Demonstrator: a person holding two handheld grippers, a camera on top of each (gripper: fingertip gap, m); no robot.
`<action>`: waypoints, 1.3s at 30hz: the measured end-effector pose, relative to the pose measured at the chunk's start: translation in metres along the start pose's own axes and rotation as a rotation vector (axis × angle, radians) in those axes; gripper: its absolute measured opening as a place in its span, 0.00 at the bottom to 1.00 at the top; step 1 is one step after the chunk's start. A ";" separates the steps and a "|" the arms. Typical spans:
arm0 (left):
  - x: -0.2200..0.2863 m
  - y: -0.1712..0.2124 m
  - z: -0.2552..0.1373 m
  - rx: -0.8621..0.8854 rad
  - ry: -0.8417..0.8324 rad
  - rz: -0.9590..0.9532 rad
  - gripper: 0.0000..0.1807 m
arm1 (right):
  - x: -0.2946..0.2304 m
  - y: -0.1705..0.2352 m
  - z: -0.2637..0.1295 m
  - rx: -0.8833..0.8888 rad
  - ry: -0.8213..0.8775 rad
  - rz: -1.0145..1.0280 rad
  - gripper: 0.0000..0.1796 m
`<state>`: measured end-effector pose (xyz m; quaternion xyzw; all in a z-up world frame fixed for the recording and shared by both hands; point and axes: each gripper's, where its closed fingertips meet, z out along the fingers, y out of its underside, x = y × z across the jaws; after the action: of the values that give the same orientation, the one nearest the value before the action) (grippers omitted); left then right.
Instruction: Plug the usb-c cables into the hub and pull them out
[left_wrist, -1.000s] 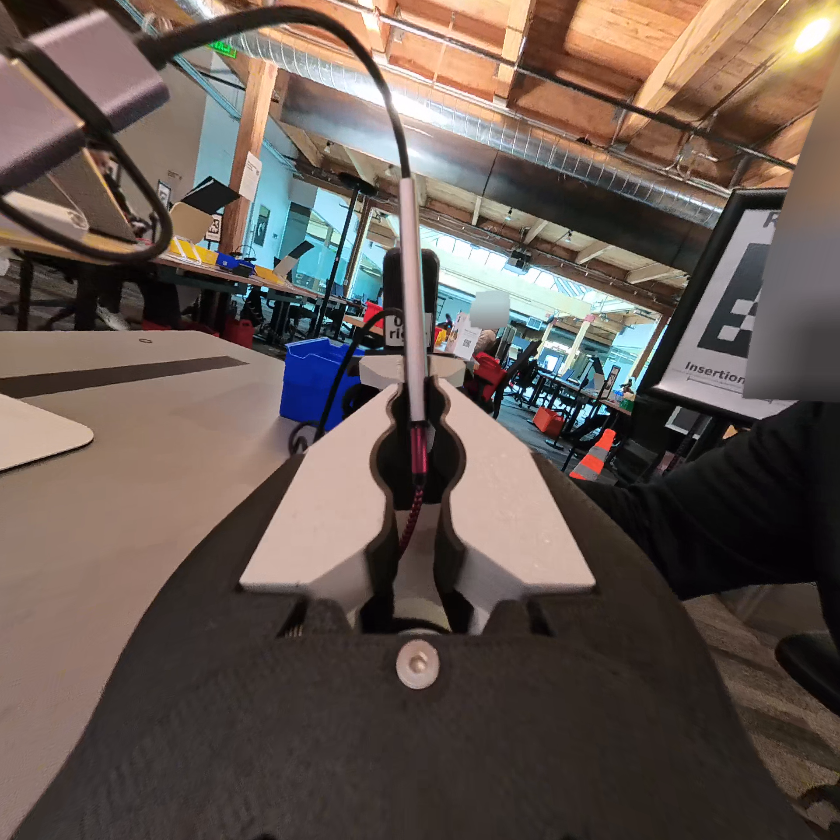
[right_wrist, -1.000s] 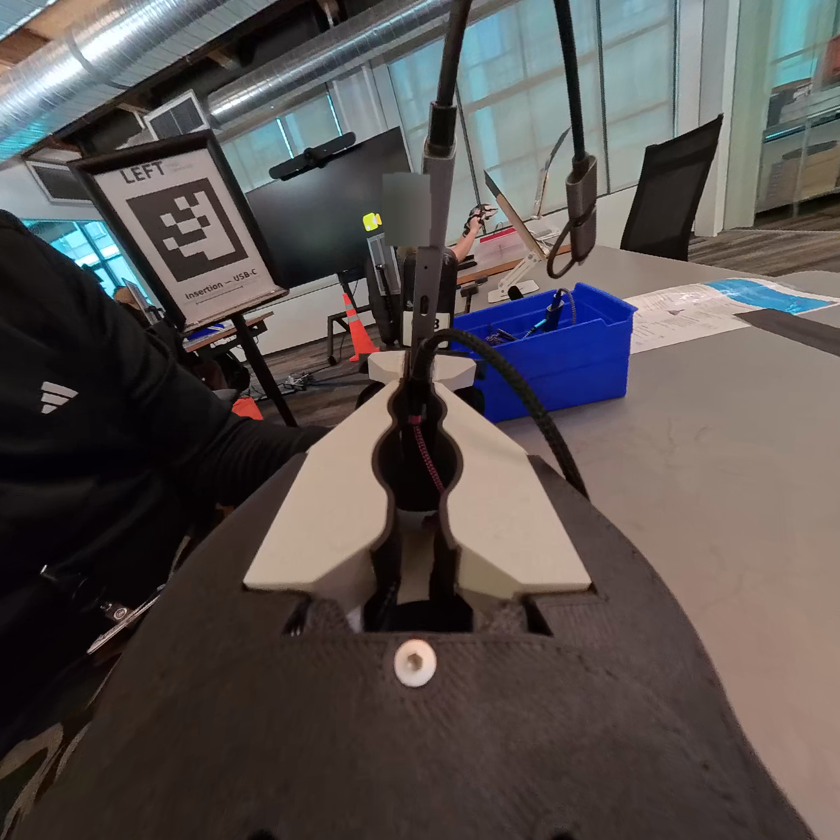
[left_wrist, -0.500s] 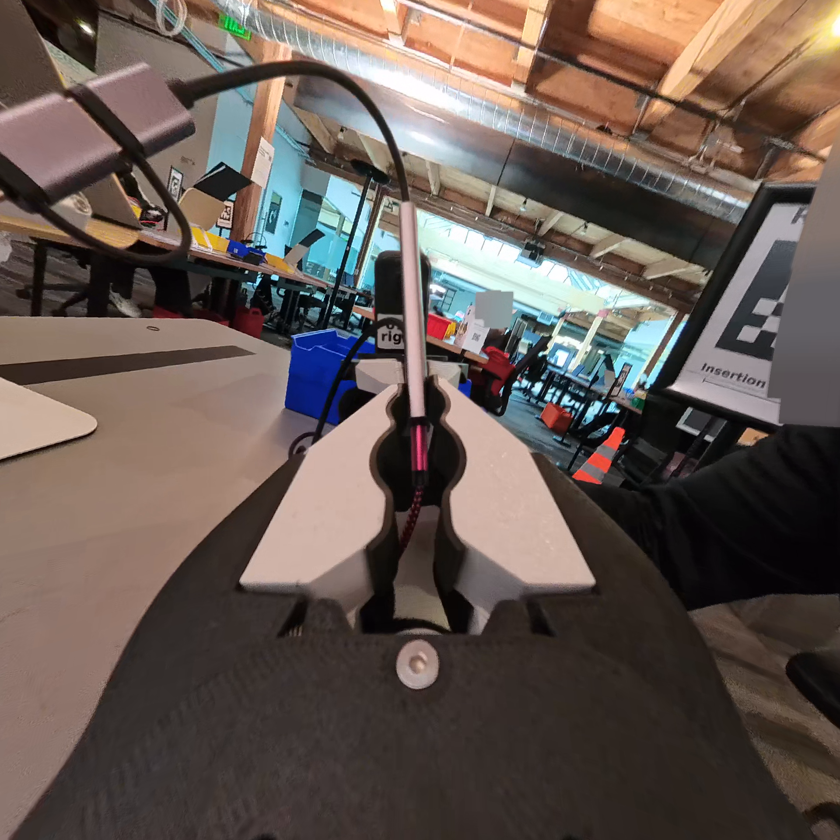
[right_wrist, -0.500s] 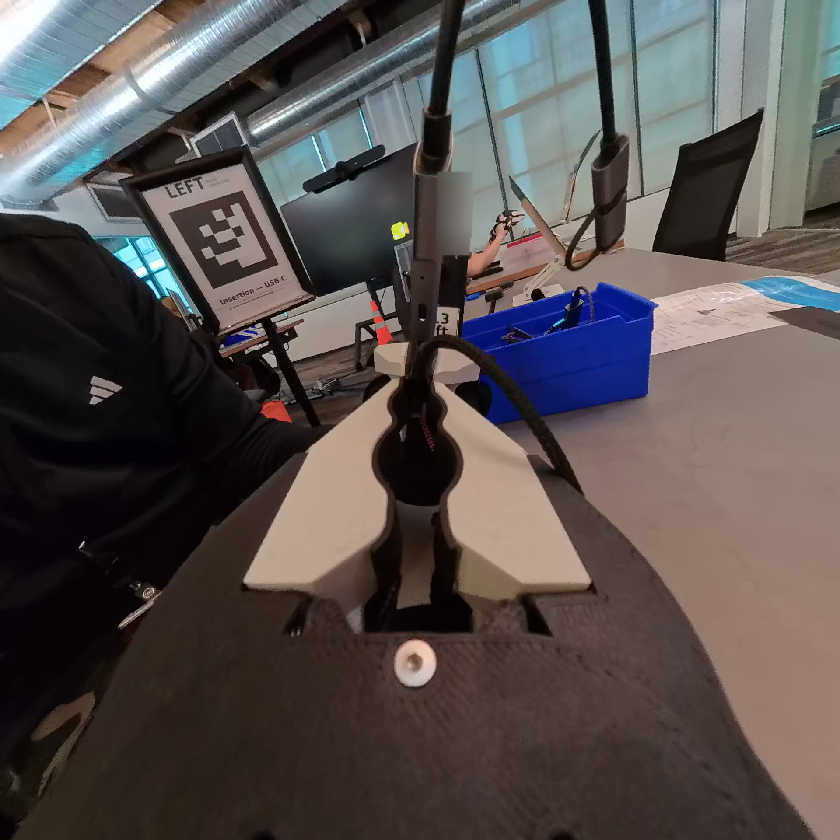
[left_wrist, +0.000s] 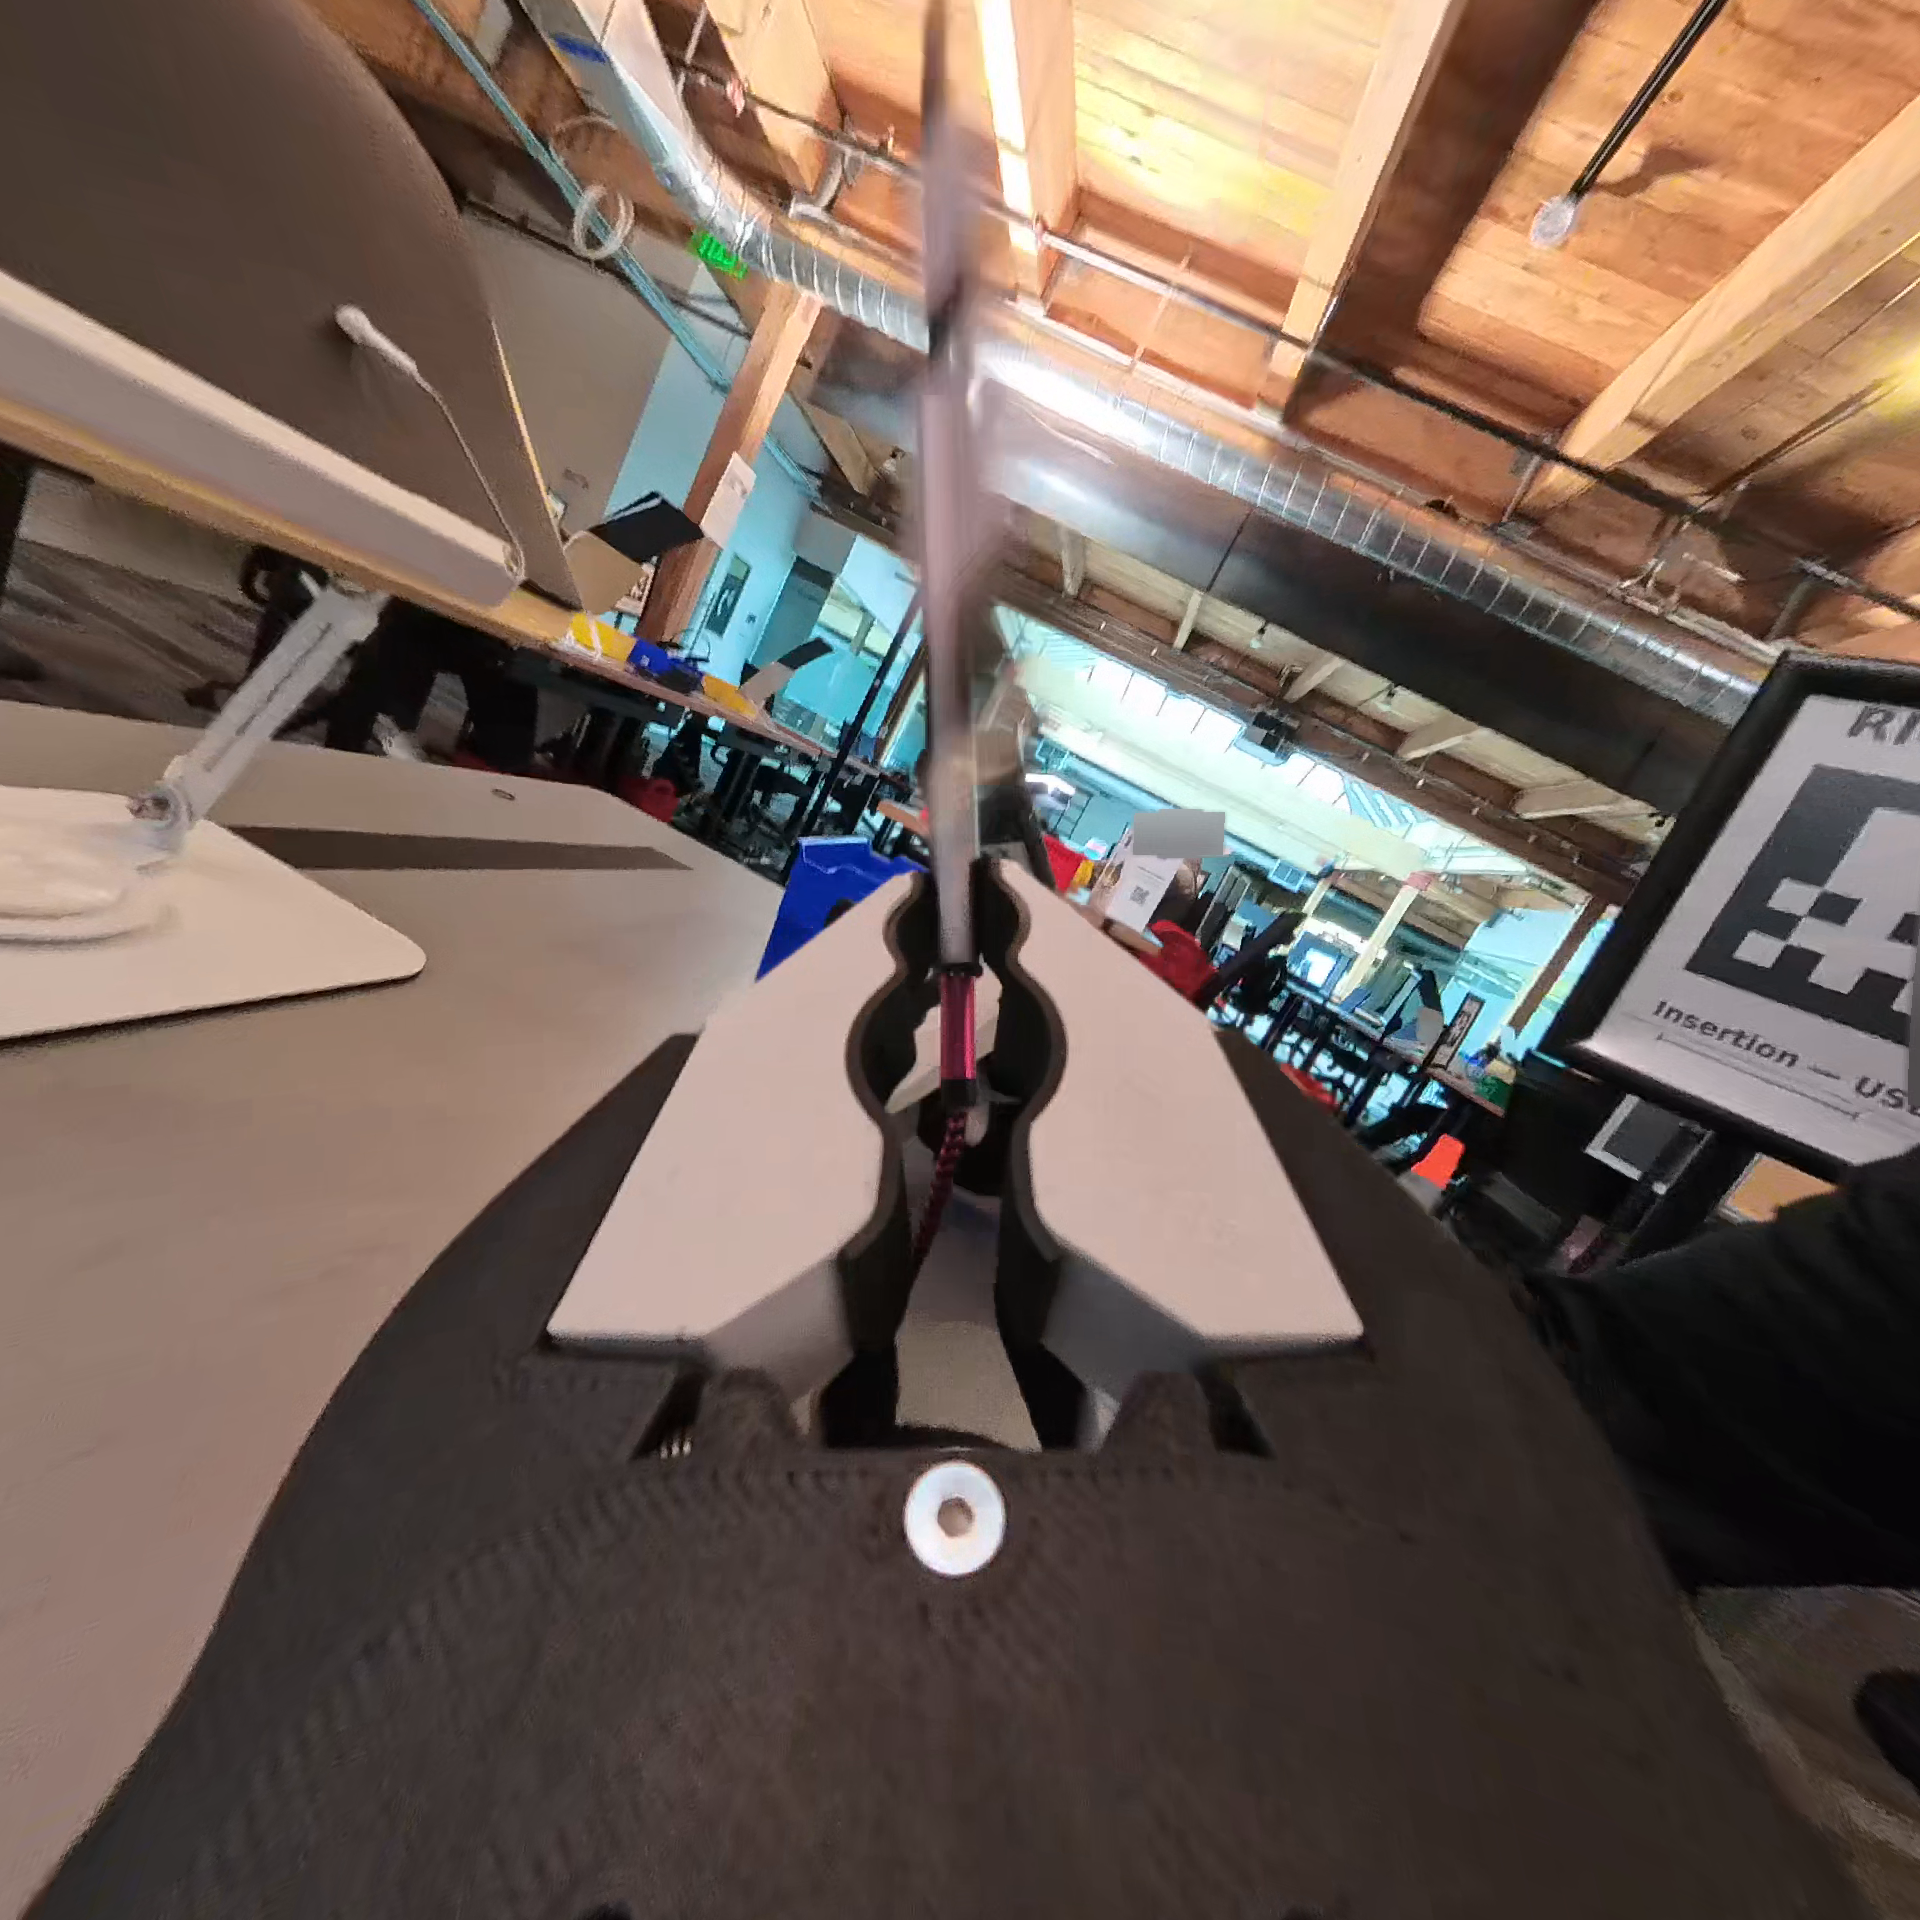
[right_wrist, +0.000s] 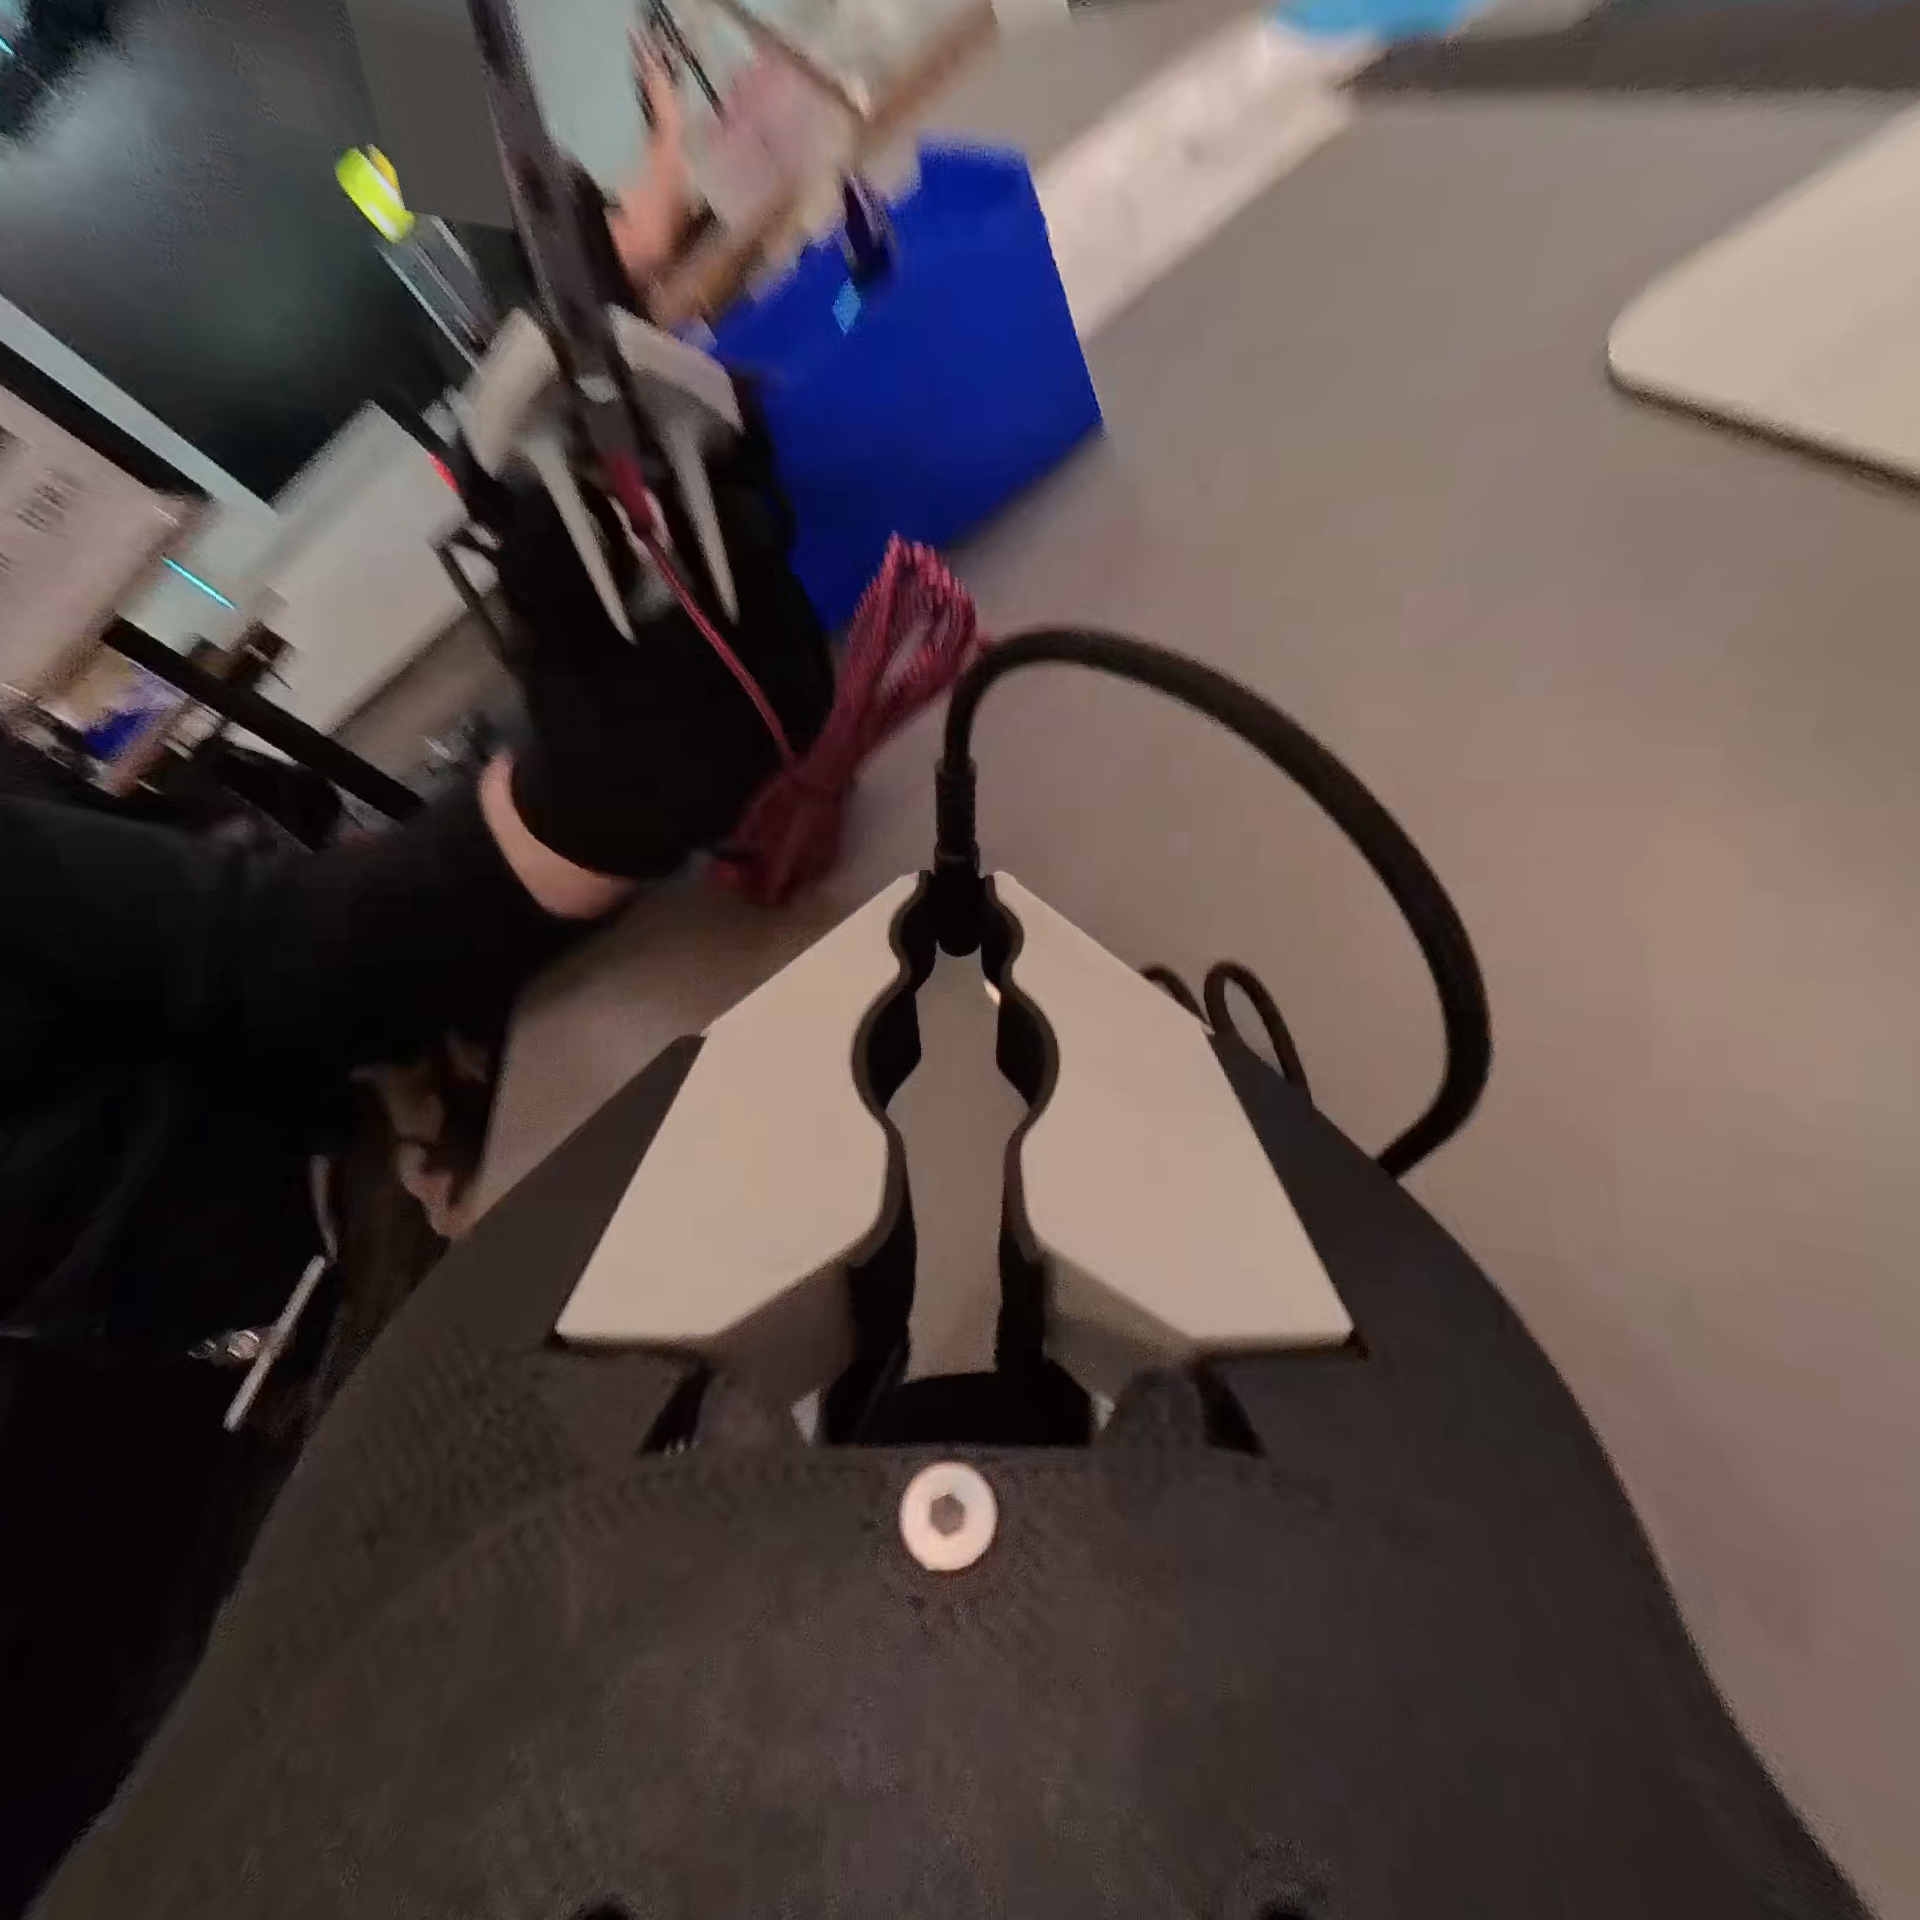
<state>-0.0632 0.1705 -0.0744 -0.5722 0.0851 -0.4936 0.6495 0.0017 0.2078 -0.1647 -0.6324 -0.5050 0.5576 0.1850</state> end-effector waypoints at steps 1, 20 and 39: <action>-0.001 0.003 0.002 -0.009 0.000 -0.014 0.04 | 0.009 0.009 0.001 -0.054 0.060 -0.007 0.04; -0.002 0.031 0.030 -0.039 0.122 -0.180 0.04 | -0.063 -0.060 -0.016 0.284 0.113 -0.155 0.19; 0.028 0.069 0.046 -0.268 0.192 -0.025 0.04 | -0.073 -0.071 0.006 0.180 -0.119 -0.169 0.03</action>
<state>0.0198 0.1704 -0.1033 -0.6048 0.2044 -0.5383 0.5501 -0.0246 0.1738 -0.0715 -0.5343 -0.5144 0.6196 0.2568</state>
